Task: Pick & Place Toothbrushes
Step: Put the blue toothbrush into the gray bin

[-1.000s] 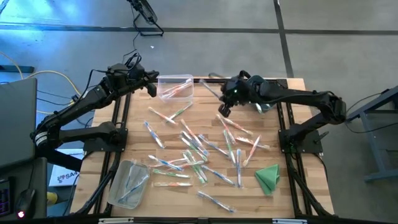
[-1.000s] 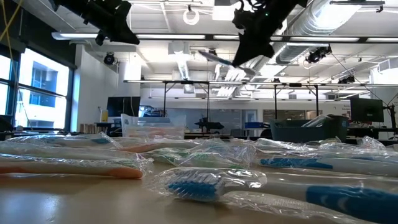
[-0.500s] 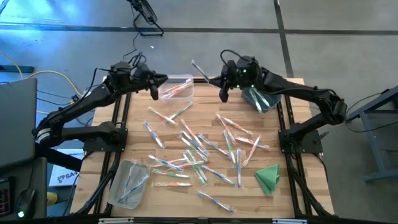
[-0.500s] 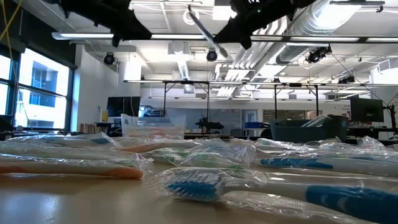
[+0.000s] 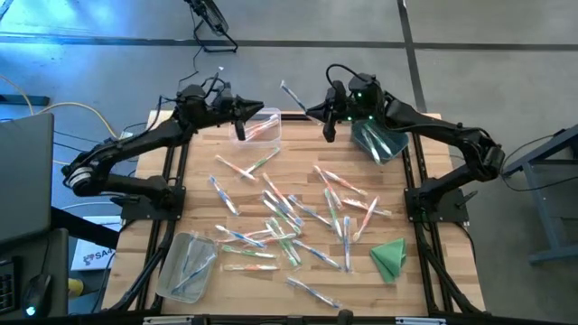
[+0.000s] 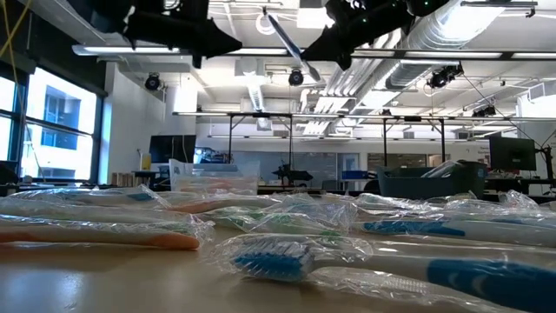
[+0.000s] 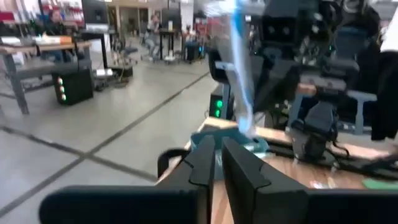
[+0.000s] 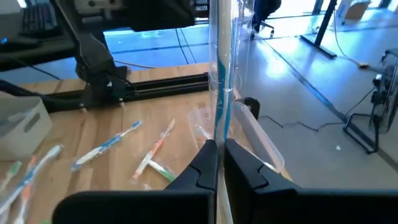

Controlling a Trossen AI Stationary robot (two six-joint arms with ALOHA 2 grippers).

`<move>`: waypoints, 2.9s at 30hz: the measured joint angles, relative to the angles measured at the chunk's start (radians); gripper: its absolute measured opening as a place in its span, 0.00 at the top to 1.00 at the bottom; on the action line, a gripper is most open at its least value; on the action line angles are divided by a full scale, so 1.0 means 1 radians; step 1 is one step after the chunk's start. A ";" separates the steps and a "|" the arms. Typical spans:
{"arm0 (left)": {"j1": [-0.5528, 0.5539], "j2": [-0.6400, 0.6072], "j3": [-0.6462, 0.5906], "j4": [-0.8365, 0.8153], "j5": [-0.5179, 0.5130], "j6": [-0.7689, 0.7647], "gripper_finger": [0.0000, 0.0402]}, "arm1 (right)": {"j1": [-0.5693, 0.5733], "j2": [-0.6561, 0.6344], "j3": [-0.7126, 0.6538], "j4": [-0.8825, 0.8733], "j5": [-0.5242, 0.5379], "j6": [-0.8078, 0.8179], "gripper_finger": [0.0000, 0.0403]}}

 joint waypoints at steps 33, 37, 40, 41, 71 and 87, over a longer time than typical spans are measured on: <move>-0.053 0.147 0.000 0.365 -0.037 -0.151 0.73 | 0.043 0.132 0.000 0.299 0.005 -0.085 0.99; -0.053 0.147 0.000 0.362 -0.015 -0.172 0.73 | 0.039 0.141 0.000 0.302 0.007 -0.086 0.99; -0.053 0.147 0.000 0.361 -0.013 -0.174 0.73 | 0.046 0.164 0.001 0.326 0.002 -0.081 0.99; -0.055 0.147 0.000 0.361 -0.011 -0.176 0.73 | 0.045 0.170 0.000 0.326 0.001 -0.081 0.99; -0.091 0.152 0.000 0.342 -0.033 -0.169 0.94 | 0.068 0.227 0.000 0.401 -0.023 -0.023 0.99; -0.092 0.152 0.000 0.341 -0.044 -0.173 0.96 | 0.068 0.227 0.000 0.402 -0.014 -0.061 0.92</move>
